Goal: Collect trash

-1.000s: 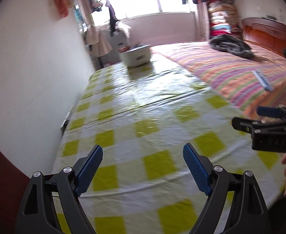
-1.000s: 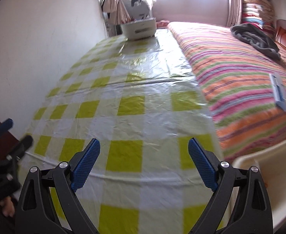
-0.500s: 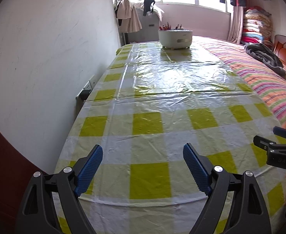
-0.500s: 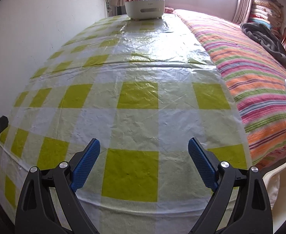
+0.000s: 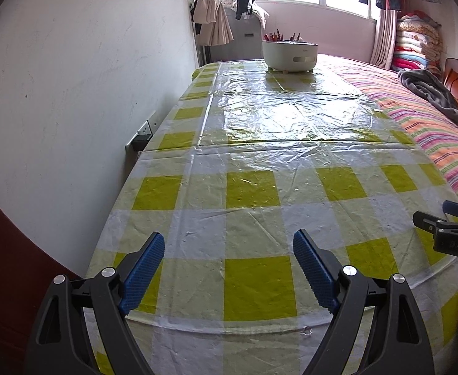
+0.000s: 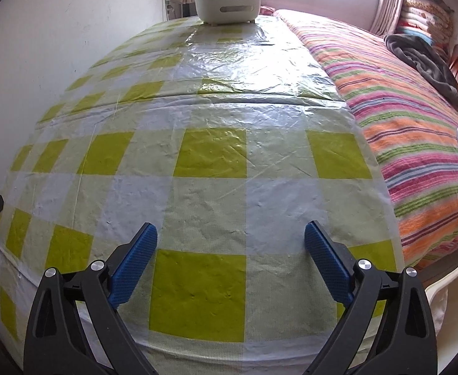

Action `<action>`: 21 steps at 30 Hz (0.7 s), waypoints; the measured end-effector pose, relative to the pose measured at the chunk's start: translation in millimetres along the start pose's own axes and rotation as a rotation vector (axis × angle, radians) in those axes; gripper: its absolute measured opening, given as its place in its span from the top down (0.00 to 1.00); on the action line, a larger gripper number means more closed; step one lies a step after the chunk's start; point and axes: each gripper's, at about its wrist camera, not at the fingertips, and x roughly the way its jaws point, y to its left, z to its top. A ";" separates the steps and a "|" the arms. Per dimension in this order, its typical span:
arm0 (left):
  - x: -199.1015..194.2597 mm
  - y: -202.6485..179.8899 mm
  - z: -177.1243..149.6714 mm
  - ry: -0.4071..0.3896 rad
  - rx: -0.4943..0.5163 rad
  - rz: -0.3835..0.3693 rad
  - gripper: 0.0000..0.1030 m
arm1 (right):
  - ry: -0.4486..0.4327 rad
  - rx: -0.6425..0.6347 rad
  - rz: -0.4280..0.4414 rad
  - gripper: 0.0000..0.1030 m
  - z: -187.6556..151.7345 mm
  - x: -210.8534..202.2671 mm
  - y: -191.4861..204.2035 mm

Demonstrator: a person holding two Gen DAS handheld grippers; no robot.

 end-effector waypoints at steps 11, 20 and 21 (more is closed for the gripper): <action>2.5 -1.8 0.2 0.000 0.006 0.000 0.20 | 0.005 -0.004 -0.019 0.06 0.3 3.3 5.0; 6.0 -3.0 -1.0 0.005 0.010 -0.001 0.20 | 0.005 0.025 -0.044 0.06 5.0 7.7 5.0; 6.4 -3.6 -1.2 0.005 0.012 -0.001 0.20 | 0.006 0.025 -0.045 0.06 5.2 7.7 5.2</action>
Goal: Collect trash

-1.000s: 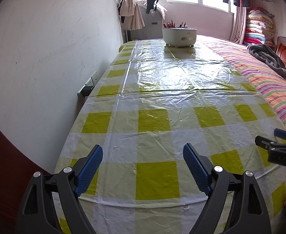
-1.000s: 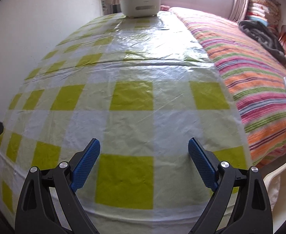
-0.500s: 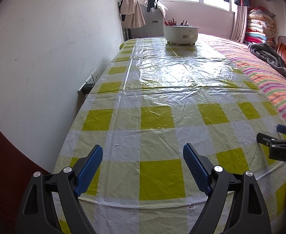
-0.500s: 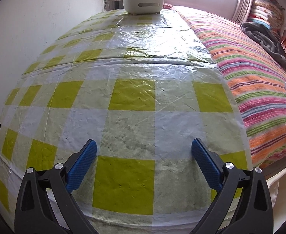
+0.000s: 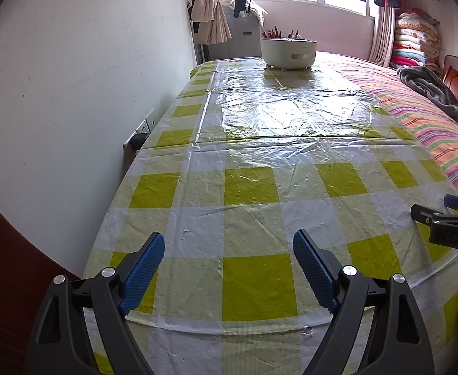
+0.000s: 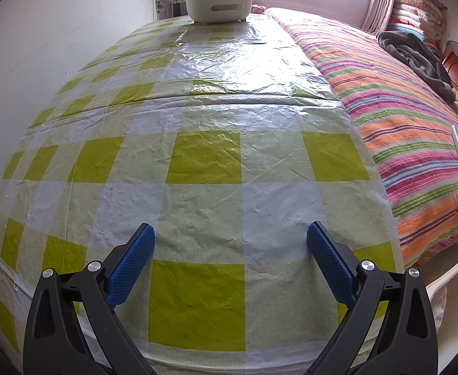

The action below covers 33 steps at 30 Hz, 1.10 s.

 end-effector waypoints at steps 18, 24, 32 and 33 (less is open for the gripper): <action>-6.7 0.5 -1.3 -0.028 -0.010 0.002 0.20 | 0.000 -0.002 0.001 0.06 -0.2 -0.2 -0.2; -12.8 -0.5 -0.9 -0.054 -0.006 0.018 0.20 | 0.000 -0.002 0.001 0.06 -0.2 -0.2 -0.2; -17.1 -0.2 -1.0 -0.073 -0.001 0.026 0.20 | 0.000 -0.002 0.001 0.06 -0.2 -0.3 -0.2; -17.4 -0.2 -1.2 -0.075 0.001 0.029 0.20 | 0.000 -0.002 0.001 0.06 0.0 -0.2 -0.4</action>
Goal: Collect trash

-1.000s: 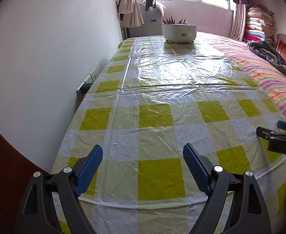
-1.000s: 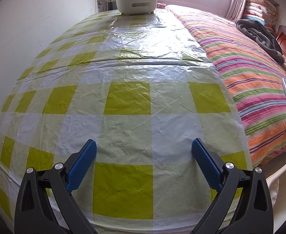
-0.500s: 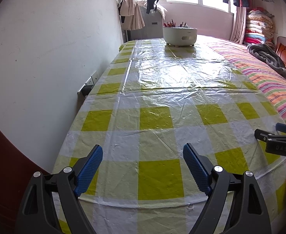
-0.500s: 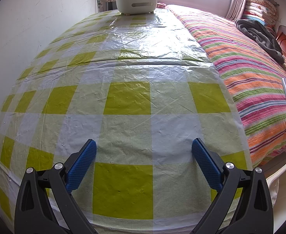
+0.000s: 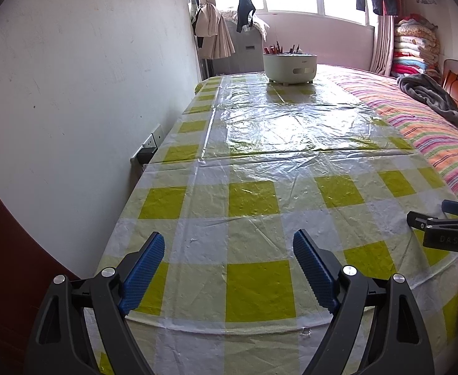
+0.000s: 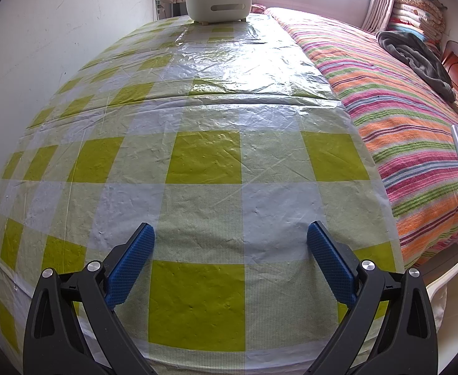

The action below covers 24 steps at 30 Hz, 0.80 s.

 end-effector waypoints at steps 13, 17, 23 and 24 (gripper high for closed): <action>-2.7 -0.9 -1.3 -0.014 0.013 0.007 0.20 | 0.000 0.000 0.000 0.06 -0.3 -0.3 0.2; -3.1 -1.0 -1.4 -0.015 0.012 0.007 0.20 | 0.000 0.000 0.000 0.06 -0.1 -0.2 0.1; -3.3 -1.1 -1.2 -0.017 0.017 0.009 0.20 | 0.000 0.000 0.000 0.06 -0.2 -0.2 0.3; -3.2 -1.1 -1.2 -0.017 0.018 0.009 0.20 | 0.000 0.000 0.000 0.06 0.1 -0.1 0.2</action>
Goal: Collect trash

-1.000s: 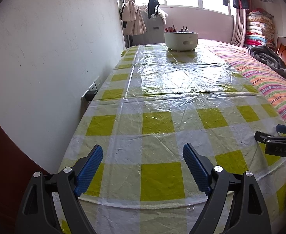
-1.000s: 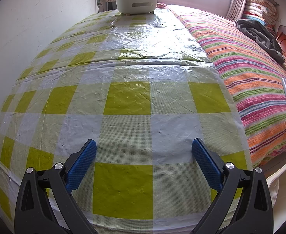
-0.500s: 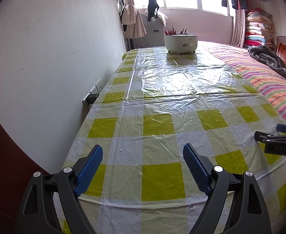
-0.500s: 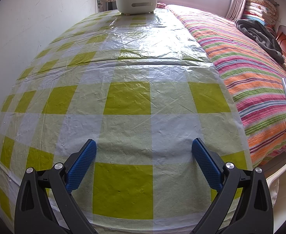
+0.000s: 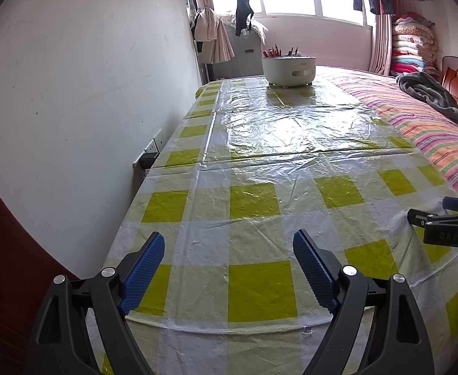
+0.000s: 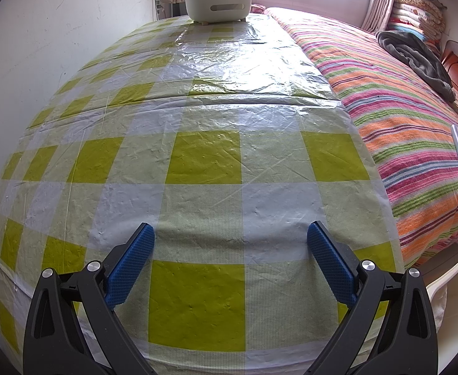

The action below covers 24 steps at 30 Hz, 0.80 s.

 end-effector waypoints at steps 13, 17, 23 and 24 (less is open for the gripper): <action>2.5 -2.7 -1.0 0.004 0.010 0.000 0.20 | 0.000 0.000 0.000 0.05 -0.1 0.0 0.1; 2.6 -2.9 -1.2 0.004 0.009 -0.003 0.20 | 0.000 0.000 0.001 0.05 -0.1 0.0 0.0; 1.7 -2.6 -1.5 0.003 0.005 -0.008 0.20 | 0.000 -0.001 0.000 0.05 -0.2 0.0 0.1; 1.6 -2.5 -1.6 0.002 0.003 -0.010 0.20 | 0.000 -0.001 0.000 0.05 -0.2 -0.1 0.1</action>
